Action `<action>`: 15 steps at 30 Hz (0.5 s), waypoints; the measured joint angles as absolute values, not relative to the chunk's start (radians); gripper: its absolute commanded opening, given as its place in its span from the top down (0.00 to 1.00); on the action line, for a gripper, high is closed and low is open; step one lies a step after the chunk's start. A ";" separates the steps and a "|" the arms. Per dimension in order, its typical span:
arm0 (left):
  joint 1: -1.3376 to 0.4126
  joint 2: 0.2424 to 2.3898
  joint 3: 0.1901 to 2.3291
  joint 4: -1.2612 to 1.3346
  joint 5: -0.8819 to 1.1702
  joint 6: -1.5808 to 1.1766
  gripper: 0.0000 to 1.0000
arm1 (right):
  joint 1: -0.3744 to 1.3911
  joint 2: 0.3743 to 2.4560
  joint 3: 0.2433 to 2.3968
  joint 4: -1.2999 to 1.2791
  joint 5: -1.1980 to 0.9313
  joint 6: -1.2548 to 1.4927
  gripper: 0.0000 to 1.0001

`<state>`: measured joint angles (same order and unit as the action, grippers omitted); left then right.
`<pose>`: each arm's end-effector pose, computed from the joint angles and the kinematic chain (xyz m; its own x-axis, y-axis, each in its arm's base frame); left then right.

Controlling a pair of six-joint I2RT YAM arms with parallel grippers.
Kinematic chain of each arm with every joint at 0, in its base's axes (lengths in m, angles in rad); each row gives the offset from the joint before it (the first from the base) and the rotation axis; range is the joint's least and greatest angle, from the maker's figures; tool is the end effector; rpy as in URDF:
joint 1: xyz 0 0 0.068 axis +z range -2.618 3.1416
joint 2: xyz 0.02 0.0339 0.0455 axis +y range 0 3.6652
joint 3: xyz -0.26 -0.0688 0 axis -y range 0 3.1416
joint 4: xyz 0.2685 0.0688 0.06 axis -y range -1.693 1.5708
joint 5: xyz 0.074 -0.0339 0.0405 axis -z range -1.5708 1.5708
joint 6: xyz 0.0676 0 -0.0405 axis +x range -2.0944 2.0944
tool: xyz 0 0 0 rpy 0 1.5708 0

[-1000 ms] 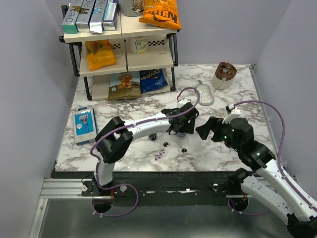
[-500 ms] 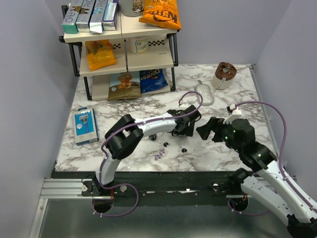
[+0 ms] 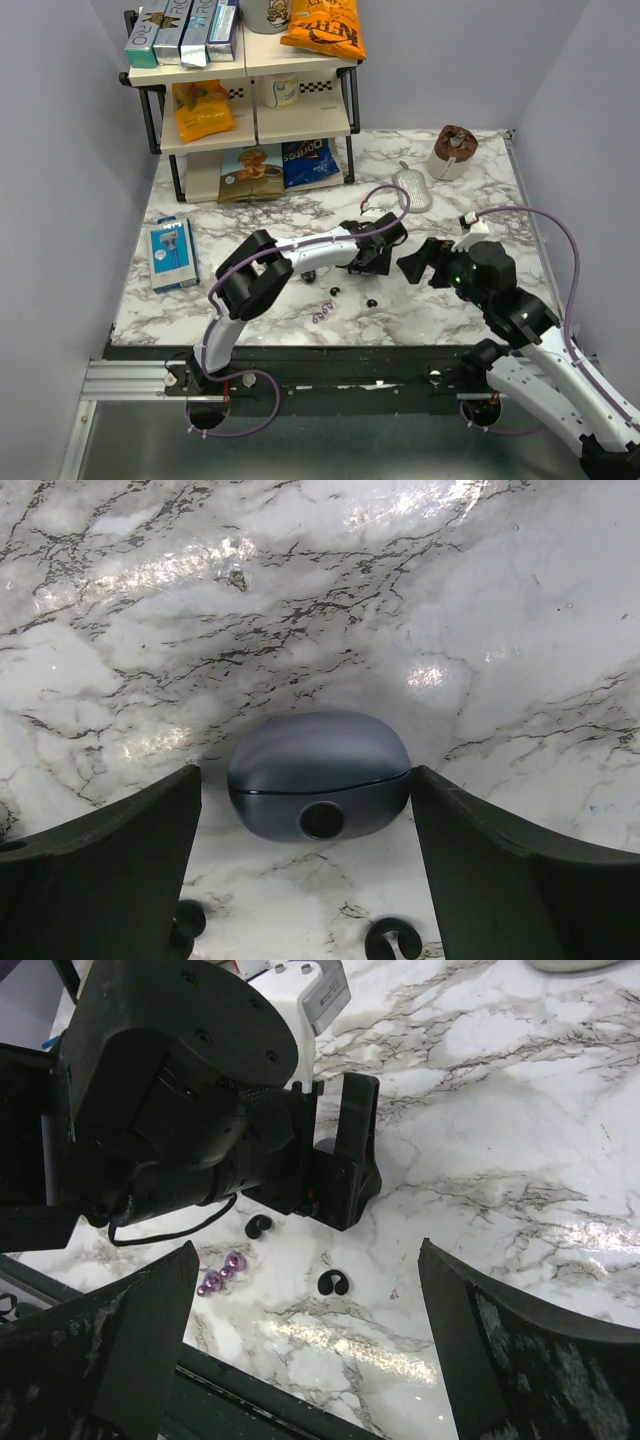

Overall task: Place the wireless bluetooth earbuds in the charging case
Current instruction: Pick up the charging case at the center of the board.

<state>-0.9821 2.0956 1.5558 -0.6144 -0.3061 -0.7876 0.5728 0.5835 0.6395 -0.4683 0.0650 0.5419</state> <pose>0.2765 -0.3775 0.1254 -0.8723 0.0895 -0.4808 0.1519 0.9841 -0.0923 0.1682 0.1033 0.2750 -0.5417 0.2631 -0.7984 -0.2468 0.8581 0.4502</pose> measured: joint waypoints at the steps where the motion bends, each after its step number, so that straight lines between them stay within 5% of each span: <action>1: -0.982 2.096 1.557 -0.615 -0.306 -0.792 0.09 | 0.573 0.583 0.638 -0.469 0.065 0.542 0.00; 15: -0.994 2.101 1.562 -0.615 -0.307 -0.818 0.34 | 0.573 0.572 0.634 -0.474 0.065 0.542 0.00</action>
<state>-0.9943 2.1006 1.5616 -0.6151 -0.3069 -0.8177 0.5728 0.5716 0.6342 -0.4740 0.0650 0.5419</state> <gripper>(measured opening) 0.719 0.998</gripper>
